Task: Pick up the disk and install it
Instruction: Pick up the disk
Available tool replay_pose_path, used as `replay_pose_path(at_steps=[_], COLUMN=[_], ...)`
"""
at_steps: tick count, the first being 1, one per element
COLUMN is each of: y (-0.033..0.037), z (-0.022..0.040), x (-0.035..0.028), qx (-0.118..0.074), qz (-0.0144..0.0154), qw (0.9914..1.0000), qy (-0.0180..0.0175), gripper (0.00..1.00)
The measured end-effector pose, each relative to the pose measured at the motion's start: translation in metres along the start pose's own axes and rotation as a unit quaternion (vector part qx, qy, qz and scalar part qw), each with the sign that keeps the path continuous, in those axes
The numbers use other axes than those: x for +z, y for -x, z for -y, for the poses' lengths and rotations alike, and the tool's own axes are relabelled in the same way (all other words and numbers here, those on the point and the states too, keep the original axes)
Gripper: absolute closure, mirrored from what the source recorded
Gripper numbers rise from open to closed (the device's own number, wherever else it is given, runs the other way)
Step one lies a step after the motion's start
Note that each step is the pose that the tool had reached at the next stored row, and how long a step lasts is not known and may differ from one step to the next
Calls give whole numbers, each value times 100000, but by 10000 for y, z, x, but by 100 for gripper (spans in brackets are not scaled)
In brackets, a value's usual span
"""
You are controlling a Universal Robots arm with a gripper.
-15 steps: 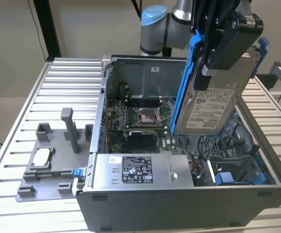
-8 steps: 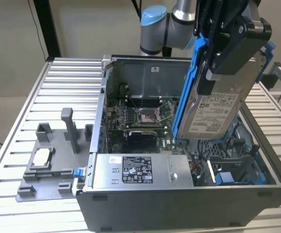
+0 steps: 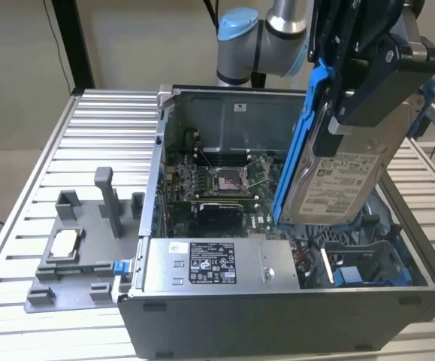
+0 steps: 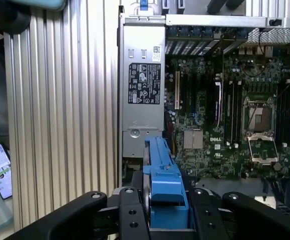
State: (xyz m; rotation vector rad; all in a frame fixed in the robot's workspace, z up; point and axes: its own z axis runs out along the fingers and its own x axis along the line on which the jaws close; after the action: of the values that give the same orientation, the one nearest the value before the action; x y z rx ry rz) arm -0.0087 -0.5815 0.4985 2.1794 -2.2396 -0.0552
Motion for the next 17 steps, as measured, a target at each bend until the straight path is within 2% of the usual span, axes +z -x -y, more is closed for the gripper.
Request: replay_pose_path(at_steps=[7, 17], y=[-66, -147], z=[113, 307], x=[-5, -13], qx=[76, 115], qz=[4, 7], qw=[100000, 100000], qy=[-3, -4], gripper=[100, 100])
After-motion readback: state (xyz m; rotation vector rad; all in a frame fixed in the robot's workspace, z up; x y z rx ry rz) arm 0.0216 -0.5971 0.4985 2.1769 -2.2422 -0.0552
